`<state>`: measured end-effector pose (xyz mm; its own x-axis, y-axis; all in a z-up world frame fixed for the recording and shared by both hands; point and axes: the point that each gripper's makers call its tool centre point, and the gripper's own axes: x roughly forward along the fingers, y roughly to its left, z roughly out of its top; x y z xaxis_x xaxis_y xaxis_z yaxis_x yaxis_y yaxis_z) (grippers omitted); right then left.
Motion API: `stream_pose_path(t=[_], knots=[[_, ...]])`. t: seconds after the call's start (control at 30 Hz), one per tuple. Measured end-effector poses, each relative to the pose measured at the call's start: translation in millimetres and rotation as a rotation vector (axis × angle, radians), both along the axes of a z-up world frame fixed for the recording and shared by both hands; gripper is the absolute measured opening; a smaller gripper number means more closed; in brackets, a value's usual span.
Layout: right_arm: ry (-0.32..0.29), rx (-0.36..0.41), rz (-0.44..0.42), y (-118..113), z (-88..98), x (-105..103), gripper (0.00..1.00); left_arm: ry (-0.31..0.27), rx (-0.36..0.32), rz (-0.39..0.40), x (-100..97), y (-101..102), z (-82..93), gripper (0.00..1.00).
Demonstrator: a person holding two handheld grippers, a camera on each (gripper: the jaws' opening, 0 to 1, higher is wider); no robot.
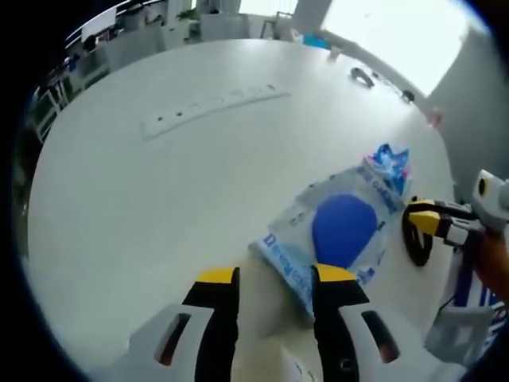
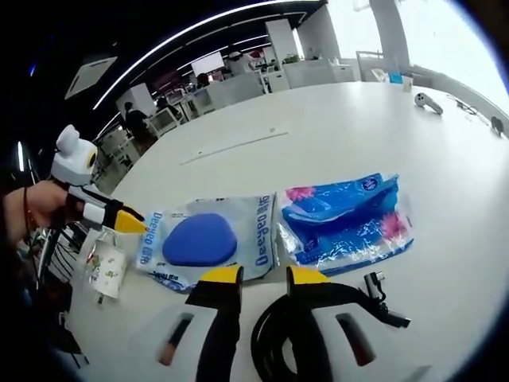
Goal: Arrange the tabletop items into an orderly group along one side of the table until the central work area is clear of visible clutter.
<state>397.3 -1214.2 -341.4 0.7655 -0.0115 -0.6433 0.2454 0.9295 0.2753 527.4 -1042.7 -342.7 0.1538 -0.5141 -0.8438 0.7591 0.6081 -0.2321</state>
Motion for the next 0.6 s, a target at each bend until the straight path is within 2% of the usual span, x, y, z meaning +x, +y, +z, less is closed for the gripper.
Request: stream_pose_path(t=[0.37, 0.5, 0.6], knots=[[-0.016, -0.013, 0.004, 1.8, 8.2, -1.3, 0.27, -0.028, -0.038, 0.002, 0.0, 5.1, 12.6, 0.45], [-0.029, -0.022, 0.008, 2.6, 13.7, -1.1, 0.32, -0.044, -0.056, 0.004, 0.6, 7.1, 20.2, 0.50], [-0.045, -0.025, 0.020, 3.8, 17.3, 1.3, 0.37, -0.058, -0.078, 0.007, 2.0, 7.9, 26.8, 0.57]])
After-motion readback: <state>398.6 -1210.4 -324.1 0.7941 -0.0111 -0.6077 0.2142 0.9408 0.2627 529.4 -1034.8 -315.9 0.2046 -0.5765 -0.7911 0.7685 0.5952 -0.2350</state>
